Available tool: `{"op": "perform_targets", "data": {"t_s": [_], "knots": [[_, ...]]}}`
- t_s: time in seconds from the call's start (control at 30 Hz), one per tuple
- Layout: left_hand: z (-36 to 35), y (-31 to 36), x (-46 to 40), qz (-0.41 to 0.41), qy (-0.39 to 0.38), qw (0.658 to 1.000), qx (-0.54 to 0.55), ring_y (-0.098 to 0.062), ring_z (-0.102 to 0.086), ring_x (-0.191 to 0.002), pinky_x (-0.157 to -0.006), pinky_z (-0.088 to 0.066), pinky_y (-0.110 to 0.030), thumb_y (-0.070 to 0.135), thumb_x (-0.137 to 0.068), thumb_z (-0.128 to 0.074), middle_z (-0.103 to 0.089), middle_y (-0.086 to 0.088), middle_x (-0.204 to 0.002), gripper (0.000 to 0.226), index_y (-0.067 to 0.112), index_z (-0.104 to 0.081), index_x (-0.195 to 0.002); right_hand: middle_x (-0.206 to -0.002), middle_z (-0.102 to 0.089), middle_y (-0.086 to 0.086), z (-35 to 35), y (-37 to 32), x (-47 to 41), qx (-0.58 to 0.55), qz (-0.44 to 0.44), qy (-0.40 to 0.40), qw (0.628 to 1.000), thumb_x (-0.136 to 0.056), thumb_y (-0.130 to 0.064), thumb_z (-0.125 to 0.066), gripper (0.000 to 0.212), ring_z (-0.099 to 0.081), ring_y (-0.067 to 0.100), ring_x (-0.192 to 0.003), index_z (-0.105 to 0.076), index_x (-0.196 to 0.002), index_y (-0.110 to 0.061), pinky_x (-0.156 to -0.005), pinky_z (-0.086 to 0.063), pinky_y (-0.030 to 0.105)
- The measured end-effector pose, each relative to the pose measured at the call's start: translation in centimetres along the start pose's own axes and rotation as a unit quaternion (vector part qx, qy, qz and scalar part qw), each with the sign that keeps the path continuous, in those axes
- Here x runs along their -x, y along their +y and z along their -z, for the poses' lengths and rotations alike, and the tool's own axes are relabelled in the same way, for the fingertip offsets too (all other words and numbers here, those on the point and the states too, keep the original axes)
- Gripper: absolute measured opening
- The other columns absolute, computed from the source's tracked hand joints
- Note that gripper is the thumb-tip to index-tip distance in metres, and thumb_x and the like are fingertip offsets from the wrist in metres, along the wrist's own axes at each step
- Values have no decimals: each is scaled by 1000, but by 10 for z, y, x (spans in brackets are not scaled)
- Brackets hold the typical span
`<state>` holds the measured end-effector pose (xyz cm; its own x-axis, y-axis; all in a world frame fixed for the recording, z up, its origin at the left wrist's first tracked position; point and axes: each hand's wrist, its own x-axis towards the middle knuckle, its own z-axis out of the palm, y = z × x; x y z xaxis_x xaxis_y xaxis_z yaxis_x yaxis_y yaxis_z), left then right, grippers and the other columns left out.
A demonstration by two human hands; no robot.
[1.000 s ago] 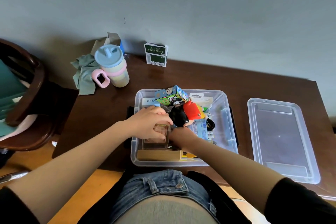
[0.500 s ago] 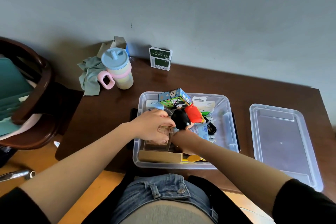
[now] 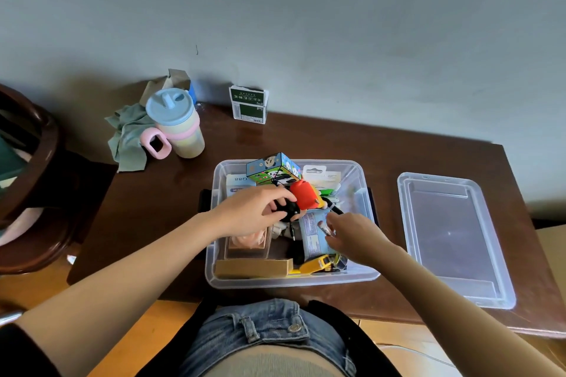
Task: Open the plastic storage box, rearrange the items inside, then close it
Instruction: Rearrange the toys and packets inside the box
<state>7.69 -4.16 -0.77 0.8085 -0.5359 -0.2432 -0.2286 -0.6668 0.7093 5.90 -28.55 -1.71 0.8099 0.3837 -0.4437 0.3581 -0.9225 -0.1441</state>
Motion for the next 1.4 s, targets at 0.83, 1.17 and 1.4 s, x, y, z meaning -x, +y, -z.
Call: {"op": "perform_targets", "data": {"t_s": [0.83,1.17,1.4], "knots": [[-41,66,-115,-20,-206,900,-385,-30,-54,-108,-85,-48,-39,22,-94,-50,-55,-12,-115,24,8,-58,-111,-83,-65,4,-1,22,32,-74,-122,61,988,-95,-22,-48,10,-60,28,-68,-49,-102,-15,-55,-37,29],[-61,77,-142,6,-291,865,-409,-28,-50,-118,-94,-47,-41,39,-92,-52,-48,-9,-131,47,11,-45,-130,-85,-65,3,-2,22,38,-70,-112,66,989,-95,-21,-48,11,-58,28,-68,-49,-104,-17,-51,-29,29],[-61,78,-140,21,-373,828,-418,-25,-58,-100,-83,-50,-36,58,-82,-62,-60,-9,-115,62,6,-62,-116,-84,-66,3,-4,21,38,-62,-113,75,989,-96,-21,-47,10,-61,28,-70,-48,-104,-16,-46,-24,28]]}}
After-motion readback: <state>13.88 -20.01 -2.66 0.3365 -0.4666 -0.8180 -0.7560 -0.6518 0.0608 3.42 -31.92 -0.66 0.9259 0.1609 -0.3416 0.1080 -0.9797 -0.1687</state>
